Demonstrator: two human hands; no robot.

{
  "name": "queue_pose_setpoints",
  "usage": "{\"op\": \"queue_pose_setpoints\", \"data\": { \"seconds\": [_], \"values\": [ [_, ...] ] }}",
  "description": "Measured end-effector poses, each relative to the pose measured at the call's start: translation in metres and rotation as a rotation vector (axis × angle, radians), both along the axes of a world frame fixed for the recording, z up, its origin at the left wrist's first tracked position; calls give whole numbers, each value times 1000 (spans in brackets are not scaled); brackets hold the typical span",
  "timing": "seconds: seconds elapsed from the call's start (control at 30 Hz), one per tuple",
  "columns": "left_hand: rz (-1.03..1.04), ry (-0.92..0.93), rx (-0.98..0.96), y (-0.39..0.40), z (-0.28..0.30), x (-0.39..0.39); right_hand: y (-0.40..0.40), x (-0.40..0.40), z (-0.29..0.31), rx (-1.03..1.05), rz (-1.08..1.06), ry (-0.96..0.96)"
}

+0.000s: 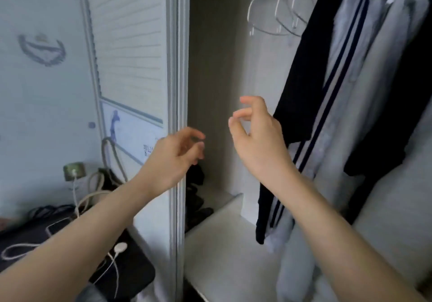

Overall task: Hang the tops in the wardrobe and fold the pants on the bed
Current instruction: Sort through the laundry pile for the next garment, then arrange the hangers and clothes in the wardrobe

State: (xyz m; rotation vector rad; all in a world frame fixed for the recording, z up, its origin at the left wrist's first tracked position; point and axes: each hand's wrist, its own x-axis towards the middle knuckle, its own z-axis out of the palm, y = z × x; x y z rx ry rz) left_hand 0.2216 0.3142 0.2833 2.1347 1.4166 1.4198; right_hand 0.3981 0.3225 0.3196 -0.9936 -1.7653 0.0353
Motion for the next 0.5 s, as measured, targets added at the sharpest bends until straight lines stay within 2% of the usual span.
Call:
{"op": "queue_pose_setpoints", "data": {
  "seconds": [0.23,0.4,0.5],
  "values": [
    [447,-24,-99,-166,-90,-39,-82,-54,-84,-163,447,-68],
    [840,-155,-183,-313,-142,-55,-172,-98,-130,-305,795,-221],
    [1006,-176,-214,-376,-163,-51,-218,-119,-150,-398,956,-207]
  ]
}}
